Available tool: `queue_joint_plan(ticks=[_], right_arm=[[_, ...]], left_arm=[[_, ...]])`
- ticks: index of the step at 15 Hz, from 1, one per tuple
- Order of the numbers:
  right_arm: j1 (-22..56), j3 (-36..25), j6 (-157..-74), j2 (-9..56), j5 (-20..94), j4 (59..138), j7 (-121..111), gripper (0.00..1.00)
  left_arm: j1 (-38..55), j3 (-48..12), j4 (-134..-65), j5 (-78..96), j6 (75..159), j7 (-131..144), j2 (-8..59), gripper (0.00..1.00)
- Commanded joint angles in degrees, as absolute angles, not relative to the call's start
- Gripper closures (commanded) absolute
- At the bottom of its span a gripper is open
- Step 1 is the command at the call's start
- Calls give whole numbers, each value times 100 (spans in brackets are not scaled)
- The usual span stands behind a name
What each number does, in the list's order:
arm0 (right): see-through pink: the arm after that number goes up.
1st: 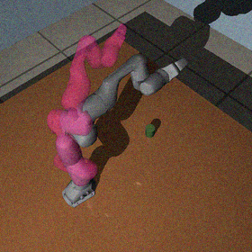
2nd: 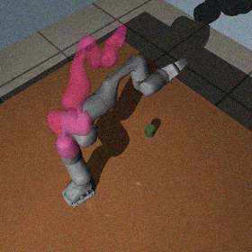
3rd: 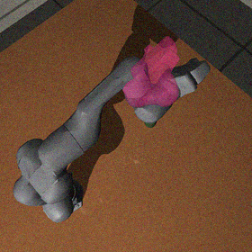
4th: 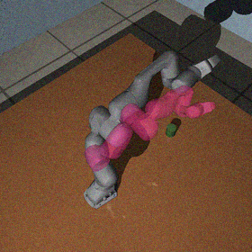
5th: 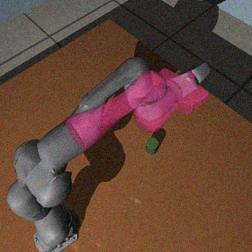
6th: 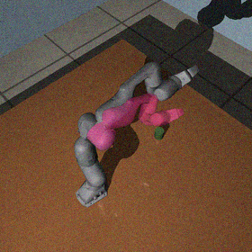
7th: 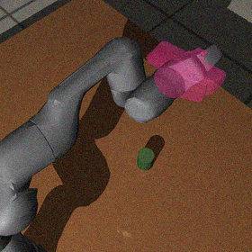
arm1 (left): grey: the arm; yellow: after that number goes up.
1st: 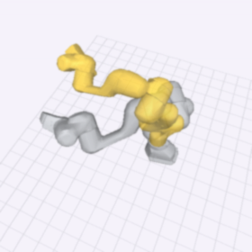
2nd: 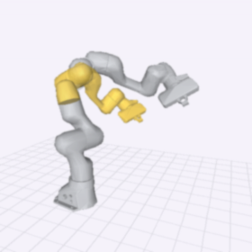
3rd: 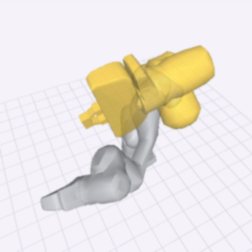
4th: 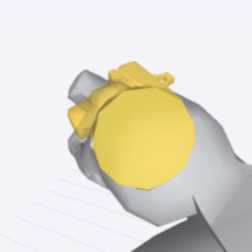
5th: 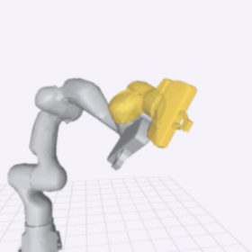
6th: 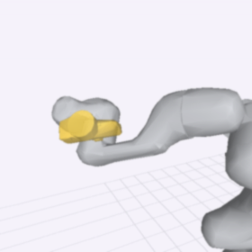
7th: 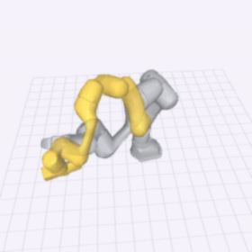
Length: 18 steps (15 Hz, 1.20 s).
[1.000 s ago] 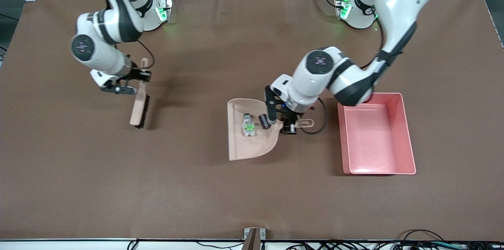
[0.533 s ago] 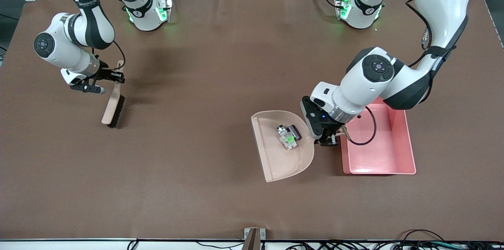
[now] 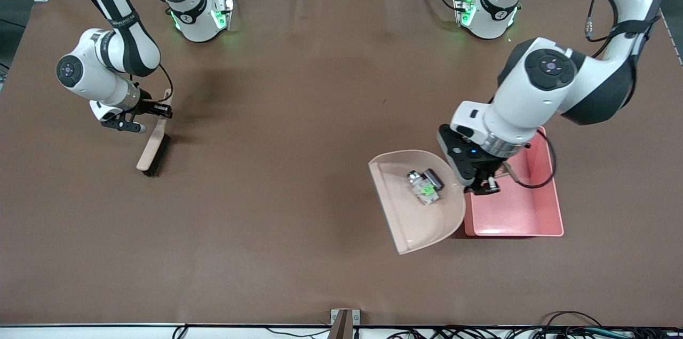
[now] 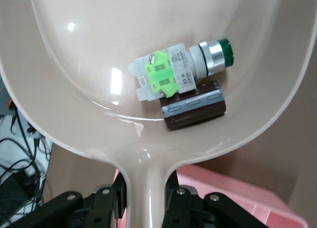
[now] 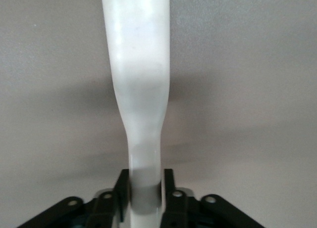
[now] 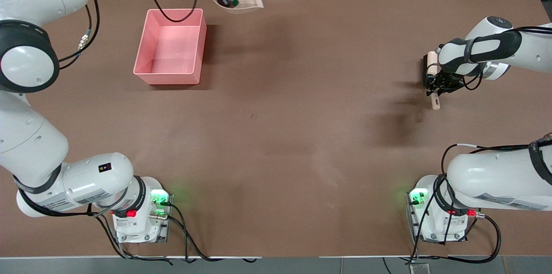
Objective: Clean e-waste and dump in bin
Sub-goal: 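Carry the dustpan to the bin with the left gripper while the right gripper returns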
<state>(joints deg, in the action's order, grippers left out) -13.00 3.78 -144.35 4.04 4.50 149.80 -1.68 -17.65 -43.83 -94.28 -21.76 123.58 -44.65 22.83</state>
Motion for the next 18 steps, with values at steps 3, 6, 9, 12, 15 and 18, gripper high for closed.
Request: queue_joint_plan(ticks=[3,6,9,12,15,18], right_arm=[[-1450,475,-13916,378,378,14373,-114,0],[-1511,475,-11384,404,369,12209,-70,0],[-1687,466,-9609,773,264,9928,-97,0],[-1784,466,-9528,782,237,9002,-88,0],[-1793,475,-9115,782,237,8483,-35,0],[-1479,536,-9070,730,-218,8429,-44,0]], left_arm=[[-1162,-2965,-9571,-1170,12234,-5807,1530,100],[-670,-1981,-9668,-363,11937,-6221,1293,100],[-107,-891,-10018,61,11909,-7002,1090,100],[157,-187,-10265,62,11909,-7732,1011,100],[412,473,-10502,-17,11909,-8287,1011,100],[431,677,-10529,-604,11927,-8332,1133,100]])
